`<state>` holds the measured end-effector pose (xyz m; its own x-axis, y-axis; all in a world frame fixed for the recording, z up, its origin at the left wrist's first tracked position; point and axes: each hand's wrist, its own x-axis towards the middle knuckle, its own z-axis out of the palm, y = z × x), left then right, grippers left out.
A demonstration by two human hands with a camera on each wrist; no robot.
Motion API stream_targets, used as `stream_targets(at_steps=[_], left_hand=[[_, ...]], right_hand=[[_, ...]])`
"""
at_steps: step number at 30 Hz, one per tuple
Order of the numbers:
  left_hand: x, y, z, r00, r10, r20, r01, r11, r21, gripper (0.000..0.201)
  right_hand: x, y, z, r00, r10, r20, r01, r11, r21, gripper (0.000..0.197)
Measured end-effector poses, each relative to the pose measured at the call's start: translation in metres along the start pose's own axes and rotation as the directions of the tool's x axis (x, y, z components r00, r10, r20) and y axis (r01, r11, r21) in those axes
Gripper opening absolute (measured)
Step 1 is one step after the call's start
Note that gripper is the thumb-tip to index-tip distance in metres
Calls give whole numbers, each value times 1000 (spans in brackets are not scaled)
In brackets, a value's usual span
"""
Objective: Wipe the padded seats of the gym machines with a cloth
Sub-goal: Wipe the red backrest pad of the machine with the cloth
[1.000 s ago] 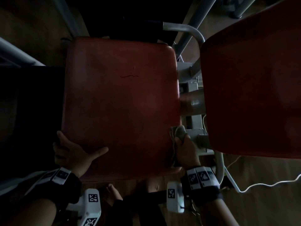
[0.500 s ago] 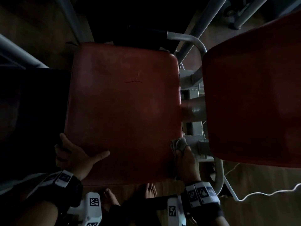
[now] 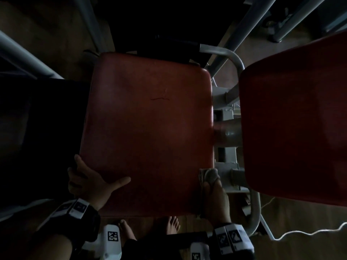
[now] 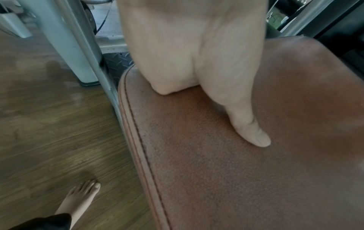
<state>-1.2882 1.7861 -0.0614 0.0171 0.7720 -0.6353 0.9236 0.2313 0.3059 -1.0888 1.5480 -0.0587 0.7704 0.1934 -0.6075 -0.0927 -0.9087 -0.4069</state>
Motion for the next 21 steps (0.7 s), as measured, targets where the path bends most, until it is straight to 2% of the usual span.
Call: stream_targets(at_steps=[3, 8, 10, 12, 15, 18, 21], left_hand=[[-1, 0, -1, 1000, -12, 25, 12, 1000, -10, 160], [-1, -2, -3, 999, -14, 46, 15, 999, -33, 163], [-1, -2, -4, 999, -16, 50, 18, 1000, -26, 164], [-1, -1, -6, 998, -22, 64, 23, 1000, -8, 164], [-2, -2, -8, 996, -24, 91, 23, 1000, 9, 163], [-2, -2, -10, 993, -31, 113, 30, 1000, 10, 164], [-3, 1, -13, 990, -49, 130, 46, 999, 23, 164]], right_hand=[[20, -8, 6, 995, -78, -62, 78, 997, 10, 54], [55, -49, 2, 978, -160, -133, 147, 984, -105, 64], [68, -72, 0, 957, -260, -132, 242, 961, -136, 67], [84, -96, 1, 904, -400, -148, 359, 901, -245, 66], [104, -131, 5, 806, -584, -94, 465, 724, -509, 62], [113, -161, 12, 762, -645, 53, 555, 610, -566, 59], [108, -175, 18, 721, -679, 136, 598, 512, -616, 59]])
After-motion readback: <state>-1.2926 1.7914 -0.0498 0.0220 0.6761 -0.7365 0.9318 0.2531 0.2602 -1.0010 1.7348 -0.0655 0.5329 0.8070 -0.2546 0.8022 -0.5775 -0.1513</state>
